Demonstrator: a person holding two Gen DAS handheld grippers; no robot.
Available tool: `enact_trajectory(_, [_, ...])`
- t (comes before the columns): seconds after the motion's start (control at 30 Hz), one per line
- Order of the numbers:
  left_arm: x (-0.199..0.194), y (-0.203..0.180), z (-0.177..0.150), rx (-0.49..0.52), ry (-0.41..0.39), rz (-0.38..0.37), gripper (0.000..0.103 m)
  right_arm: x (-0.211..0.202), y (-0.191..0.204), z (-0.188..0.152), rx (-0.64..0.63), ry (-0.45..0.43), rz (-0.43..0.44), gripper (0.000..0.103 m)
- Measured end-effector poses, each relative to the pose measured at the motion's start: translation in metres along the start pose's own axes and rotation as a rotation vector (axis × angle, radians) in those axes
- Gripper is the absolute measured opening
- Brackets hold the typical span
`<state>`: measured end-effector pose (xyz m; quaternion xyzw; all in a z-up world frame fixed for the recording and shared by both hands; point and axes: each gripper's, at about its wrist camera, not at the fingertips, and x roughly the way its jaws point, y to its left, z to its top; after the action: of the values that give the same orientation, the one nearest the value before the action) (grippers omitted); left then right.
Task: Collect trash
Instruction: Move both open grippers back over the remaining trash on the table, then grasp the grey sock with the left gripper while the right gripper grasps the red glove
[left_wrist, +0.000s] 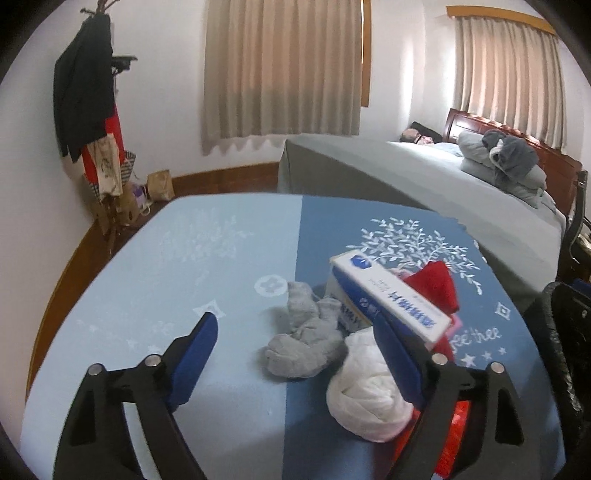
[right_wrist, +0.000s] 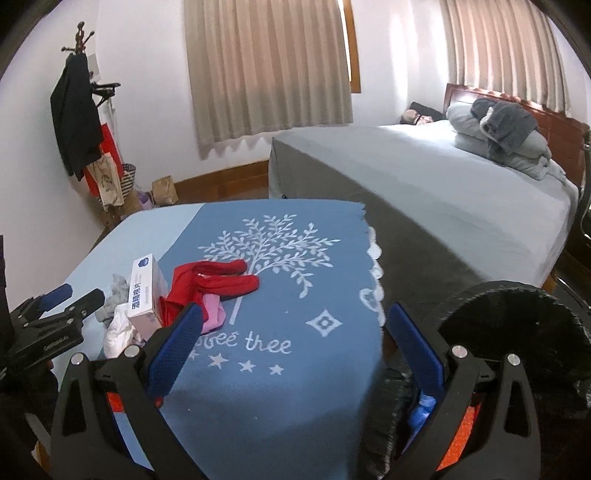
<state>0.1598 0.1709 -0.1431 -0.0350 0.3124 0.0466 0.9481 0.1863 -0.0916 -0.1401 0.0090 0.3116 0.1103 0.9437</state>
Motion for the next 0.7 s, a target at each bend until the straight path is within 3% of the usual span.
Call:
enact_trajectory(0.2, [0.017,0.001,-0.003,-0.001,0.041,-0.017,0.076,0.015,0.006,-0.001,-0.015,0.022,0.012,0.098])
enact_trajectory(0.3, [0.023,0.001,-0.004,-0.007,0.066,-0.042,0.067,0.021,0.009,-0.001,-0.021,0.031,0.019,0.098])
enact_trajectory(0.43, [0.029,0.004,-0.003,-0.024,0.094,-0.085,0.046,0.028,0.014,-0.001,-0.025,0.039,0.028,0.098])
enact_trajectory(0.6, [0.026,0.007,-0.003,-0.041,0.080,-0.098,0.038,0.034,0.020,0.001,-0.032,0.044,0.038,0.098])
enact_trajectory(0.63, [0.025,0.008,-0.003,-0.043,0.076,-0.099,0.031,0.035,0.022,0.002,-0.033,0.044,0.040,0.098])
enact_trajectory(0.7, [0.021,0.010,-0.002,-0.049,0.064,-0.099,0.030,0.037,0.024,0.003,-0.034,0.043,0.043,0.098])
